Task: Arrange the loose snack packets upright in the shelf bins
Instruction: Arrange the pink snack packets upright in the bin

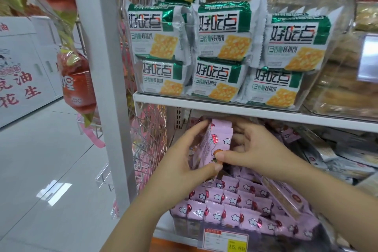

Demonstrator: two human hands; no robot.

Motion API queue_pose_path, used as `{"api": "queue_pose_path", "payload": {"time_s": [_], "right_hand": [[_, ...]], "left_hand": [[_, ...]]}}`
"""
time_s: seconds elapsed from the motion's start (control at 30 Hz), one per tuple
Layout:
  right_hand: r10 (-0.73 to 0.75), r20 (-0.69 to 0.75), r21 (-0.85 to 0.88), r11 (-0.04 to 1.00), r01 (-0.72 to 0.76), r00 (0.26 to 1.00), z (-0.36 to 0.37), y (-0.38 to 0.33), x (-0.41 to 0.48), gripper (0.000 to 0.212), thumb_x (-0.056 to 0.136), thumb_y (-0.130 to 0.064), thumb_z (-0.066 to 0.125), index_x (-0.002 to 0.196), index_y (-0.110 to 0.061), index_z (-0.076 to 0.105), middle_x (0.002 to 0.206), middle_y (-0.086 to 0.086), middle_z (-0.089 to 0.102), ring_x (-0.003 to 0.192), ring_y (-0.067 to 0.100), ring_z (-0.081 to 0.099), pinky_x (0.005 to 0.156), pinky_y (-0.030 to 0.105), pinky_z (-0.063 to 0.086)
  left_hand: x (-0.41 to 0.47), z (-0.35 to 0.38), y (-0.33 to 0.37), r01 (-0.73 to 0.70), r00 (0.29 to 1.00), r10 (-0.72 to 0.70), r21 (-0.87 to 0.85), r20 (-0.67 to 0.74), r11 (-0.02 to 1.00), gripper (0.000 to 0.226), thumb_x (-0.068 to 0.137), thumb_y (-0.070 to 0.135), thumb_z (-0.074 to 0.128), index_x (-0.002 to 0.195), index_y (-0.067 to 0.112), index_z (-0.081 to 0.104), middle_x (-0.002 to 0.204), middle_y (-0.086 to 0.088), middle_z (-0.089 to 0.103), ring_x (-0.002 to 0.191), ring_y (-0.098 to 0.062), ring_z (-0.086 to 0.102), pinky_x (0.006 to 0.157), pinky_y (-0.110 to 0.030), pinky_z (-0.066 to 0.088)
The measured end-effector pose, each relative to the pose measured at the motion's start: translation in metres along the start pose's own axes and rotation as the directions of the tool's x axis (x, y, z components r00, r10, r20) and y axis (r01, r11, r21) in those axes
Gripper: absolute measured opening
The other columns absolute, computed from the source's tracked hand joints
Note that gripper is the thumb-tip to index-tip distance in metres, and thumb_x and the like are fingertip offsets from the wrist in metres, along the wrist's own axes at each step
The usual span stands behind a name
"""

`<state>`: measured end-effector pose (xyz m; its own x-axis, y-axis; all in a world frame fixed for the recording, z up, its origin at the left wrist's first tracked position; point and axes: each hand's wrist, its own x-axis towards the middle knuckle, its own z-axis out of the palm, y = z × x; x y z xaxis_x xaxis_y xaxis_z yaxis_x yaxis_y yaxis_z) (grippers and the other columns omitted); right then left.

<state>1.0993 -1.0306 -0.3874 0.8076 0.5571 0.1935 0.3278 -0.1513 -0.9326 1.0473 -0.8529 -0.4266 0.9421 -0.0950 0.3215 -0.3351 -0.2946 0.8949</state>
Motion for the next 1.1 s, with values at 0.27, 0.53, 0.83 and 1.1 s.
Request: {"api": "queue_pose_path", "payload": {"time_s": [0.27,0.53,0.83,1.1], "right_hand": [[-0.081,-0.273,-0.390,0.920,-0.034,0.959,0.003,0.009,0.004,0.046,0.076,-0.031,0.076,0.100,-0.048,0.041,0.088,-0.016,0.059,0.073,0.007,0.065,0.064,0.010,0.050],[0.043,-0.106,-0.509,0.856,-0.091,0.993,0.025,0.035,0.054,0.064,0.080,-0.035,0.072,0.134,-0.031,0.037,0.116,-0.010,0.058,0.096,0.008,0.058,0.072,0.008,0.040],[0.363,0.028,-0.218,0.911,-0.349,0.931,0.040,0.069,0.071,0.045,0.078,-0.008,0.075,0.116,-0.021,0.054,0.115,0.005,0.064,0.099,0.018,0.063,0.088,0.033,0.054],[0.491,0.073,-0.188,0.862,-0.471,0.868,0.041,0.071,0.077,0.049,0.086,-0.005,0.065,0.133,-0.011,0.048,0.123,0.010,0.058,0.098,0.021,0.065,0.074,0.028,0.058]], "left_hand": [[0.007,-0.030,-0.025,0.125,0.967,-0.095,0.115,-0.236,0.985,0.040,0.090,0.024,0.062,0.121,0.044,0.047,0.130,0.018,0.052,0.121,0.002,0.049,0.084,-0.003,0.034],[0.012,-0.027,-0.041,0.229,0.958,-0.209,0.086,-0.196,0.970,0.035,0.094,0.012,0.056,0.120,0.036,0.052,0.118,0.023,0.054,0.102,0.005,0.051,0.082,-0.008,0.037],[0.013,-0.028,-0.041,0.249,0.960,-0.233,0.100,-0.153,0.963,0.031,0.096,0.009,0.051,0.119,0.029,0.055,0.105,0.023,0.055,0.096,0.007,0.052,0.072,0.008,0.033],[0.015,-0.026,-0.046,0.264,0.957,-0.254,0.056,-0.140,0.963,0.029,0.097,0.014,0.052,0.122,0.027,0.056,0.111,0.018,0.056,0.096,0.013,0.049,0.072,0.008,0.033]]}}
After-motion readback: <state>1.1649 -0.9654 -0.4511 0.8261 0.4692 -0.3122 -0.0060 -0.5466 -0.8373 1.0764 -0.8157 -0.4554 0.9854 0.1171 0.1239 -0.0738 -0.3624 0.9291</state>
